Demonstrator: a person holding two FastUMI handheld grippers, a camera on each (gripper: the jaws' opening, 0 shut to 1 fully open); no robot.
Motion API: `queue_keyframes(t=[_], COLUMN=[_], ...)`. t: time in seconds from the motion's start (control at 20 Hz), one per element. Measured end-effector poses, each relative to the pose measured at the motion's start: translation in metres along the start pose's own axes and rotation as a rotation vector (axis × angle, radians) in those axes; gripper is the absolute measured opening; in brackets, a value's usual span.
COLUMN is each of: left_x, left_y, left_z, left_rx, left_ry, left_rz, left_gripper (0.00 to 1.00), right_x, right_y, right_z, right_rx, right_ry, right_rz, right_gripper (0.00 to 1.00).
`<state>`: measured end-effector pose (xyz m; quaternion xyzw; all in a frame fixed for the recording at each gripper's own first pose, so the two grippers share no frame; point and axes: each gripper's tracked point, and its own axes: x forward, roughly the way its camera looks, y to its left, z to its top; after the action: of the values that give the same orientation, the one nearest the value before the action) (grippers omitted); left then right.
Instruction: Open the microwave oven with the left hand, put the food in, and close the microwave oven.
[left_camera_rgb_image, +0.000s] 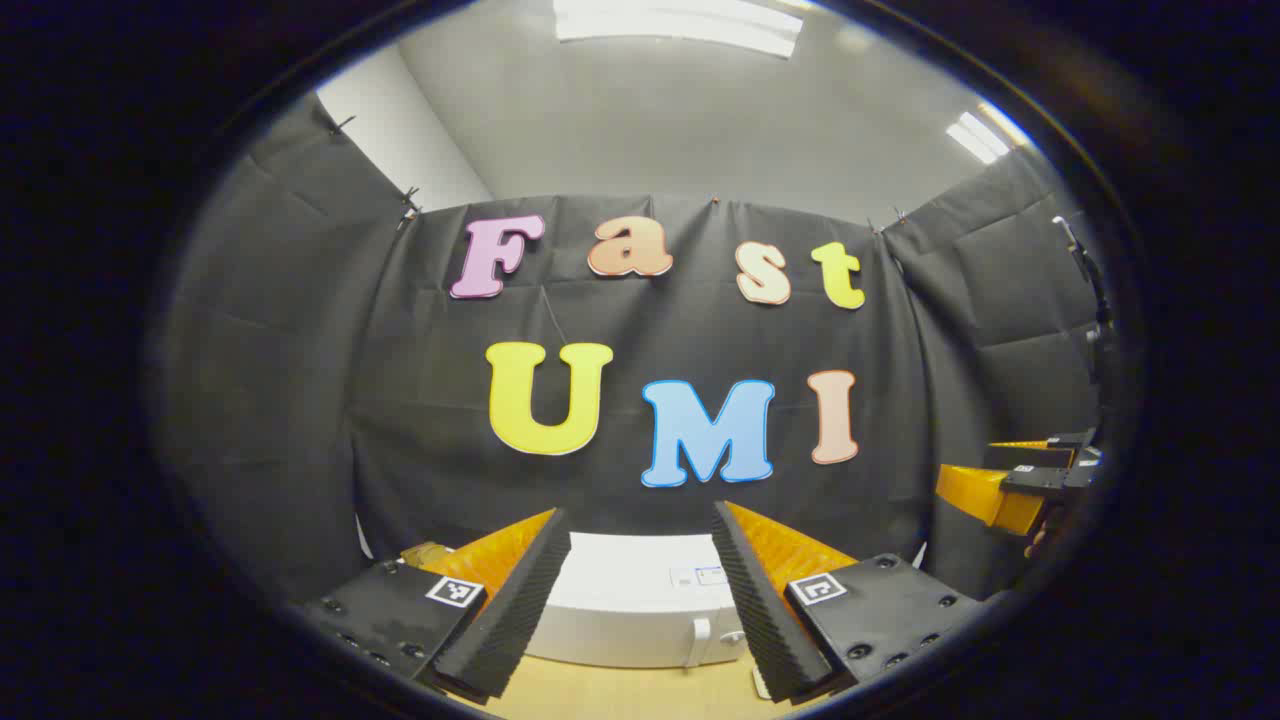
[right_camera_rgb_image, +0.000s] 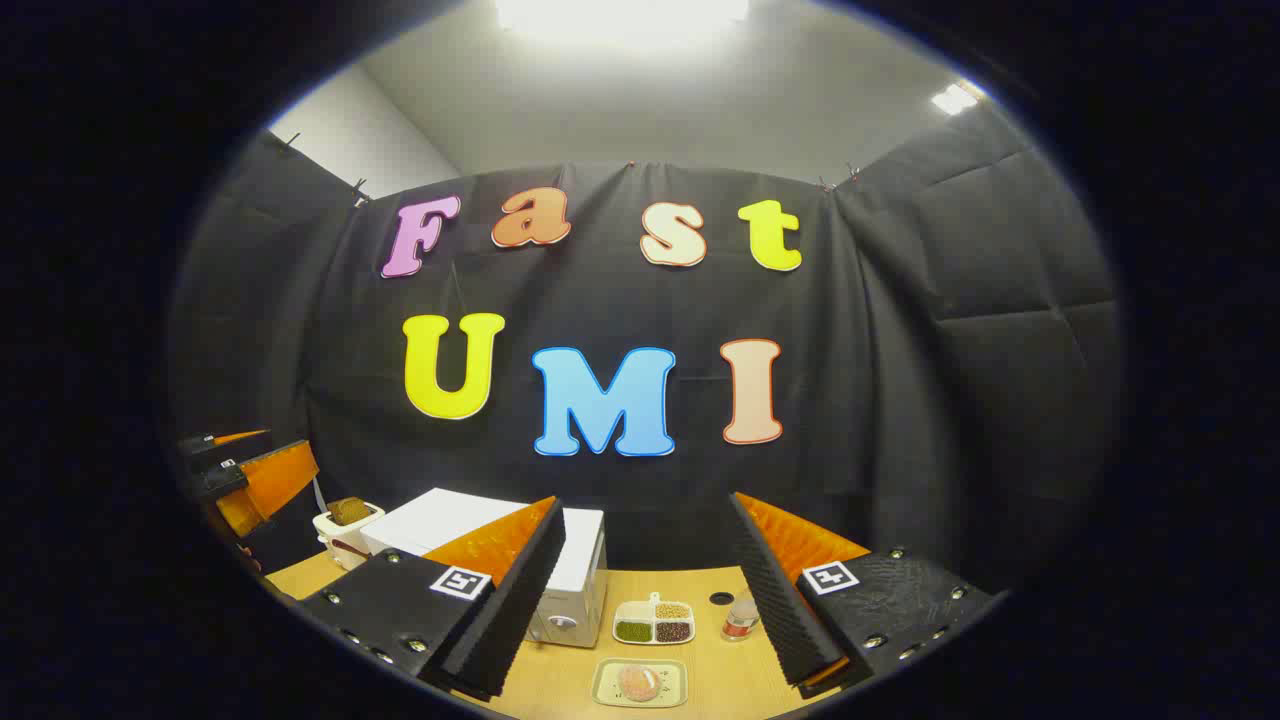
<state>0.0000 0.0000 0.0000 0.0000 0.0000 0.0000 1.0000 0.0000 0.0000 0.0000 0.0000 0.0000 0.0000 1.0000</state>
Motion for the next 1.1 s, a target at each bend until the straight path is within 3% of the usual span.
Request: queue_keyframes(t=[0.2, 0.8, 1.1], left_x=[0.003, 0.015, 0.036], left_y=[-0.001, 0.032, -0.001], left_z=[0.002, -0.001, -0.055], left_rx=[0.003, -0.053, -0.062], left_ry=[-0.015, -0.059, -0.012], left_rz=[0.000, -0.097, -0.165], left_gripper=[0.92, 0.92, 0.92], right_x=[0.003, -0.008, 0.000], right_y=[0.008, 0.030, 0.023], right_z=[0.003, -0.008, -0.023], right_rx=[0.036, 0.057, 0.056], right_ry=[-0.004, 0.007, 0.028], right_rz=[0.022, -0.100, -0.097], right_gripper=[0.97, 0.97, 0.98])
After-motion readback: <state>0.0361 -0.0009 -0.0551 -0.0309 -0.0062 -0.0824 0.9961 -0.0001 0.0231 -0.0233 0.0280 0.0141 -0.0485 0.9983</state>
